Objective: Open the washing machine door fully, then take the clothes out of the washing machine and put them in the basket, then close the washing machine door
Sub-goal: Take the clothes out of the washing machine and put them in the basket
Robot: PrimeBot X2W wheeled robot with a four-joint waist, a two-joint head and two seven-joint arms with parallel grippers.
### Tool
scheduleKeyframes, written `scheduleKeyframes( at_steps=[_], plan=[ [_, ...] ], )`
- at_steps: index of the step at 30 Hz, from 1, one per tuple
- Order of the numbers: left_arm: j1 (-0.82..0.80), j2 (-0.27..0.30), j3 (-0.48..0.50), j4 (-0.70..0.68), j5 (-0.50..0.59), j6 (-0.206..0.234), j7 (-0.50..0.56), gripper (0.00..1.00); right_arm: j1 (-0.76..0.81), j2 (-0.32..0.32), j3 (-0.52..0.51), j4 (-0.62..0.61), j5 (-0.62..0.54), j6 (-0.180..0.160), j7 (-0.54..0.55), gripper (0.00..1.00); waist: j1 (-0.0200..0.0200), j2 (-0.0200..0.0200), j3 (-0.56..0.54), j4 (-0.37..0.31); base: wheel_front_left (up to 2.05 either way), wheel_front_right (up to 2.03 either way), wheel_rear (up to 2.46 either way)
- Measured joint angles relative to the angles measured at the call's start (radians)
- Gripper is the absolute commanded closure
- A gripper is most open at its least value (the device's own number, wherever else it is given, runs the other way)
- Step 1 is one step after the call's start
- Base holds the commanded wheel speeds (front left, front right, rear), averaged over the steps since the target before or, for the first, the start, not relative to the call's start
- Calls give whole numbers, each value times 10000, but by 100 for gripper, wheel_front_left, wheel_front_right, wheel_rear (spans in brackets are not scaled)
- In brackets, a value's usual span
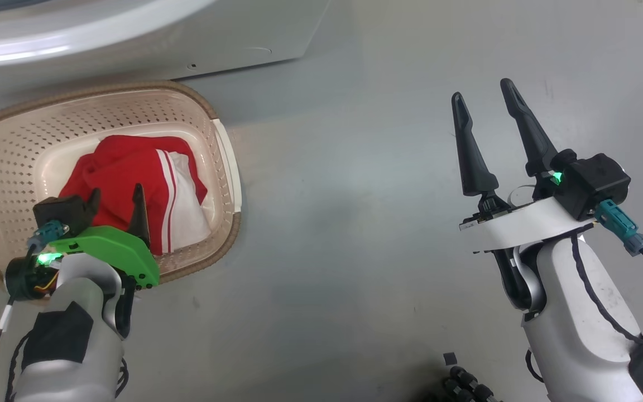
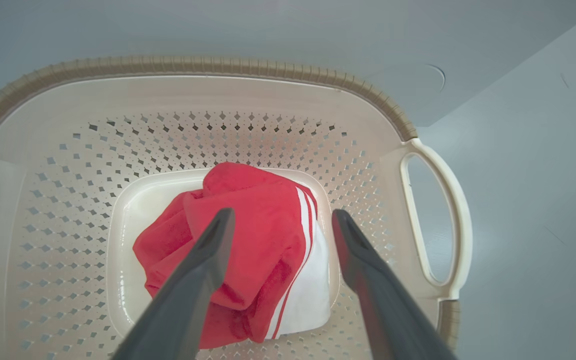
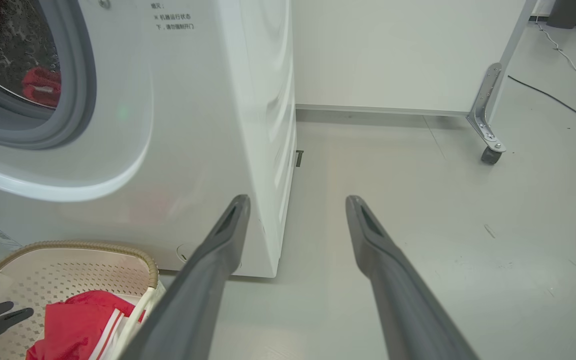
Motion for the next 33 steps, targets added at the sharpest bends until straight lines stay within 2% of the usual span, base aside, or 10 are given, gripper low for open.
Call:
scheduleKeyframes(
  at_steps=[11,19,33],
  plan=[
    [76,-161,-272,59,153,-98,-224,0,358,0,-224,568,-268,17,0,0,0,0,-1248,496,0,0,0],
    [504,-251,-435,-410,278,-190,-309,0,1065,0,-756,798,-330,15,0,0,0,0,-2303,913,0,0,0],
    [1429,-280,-297,-2838,740,-84,-313,0,1977,2,-1152,1058,-416,17,2,0,-1,0,-4083,1735,0,0,0]
  ],
)
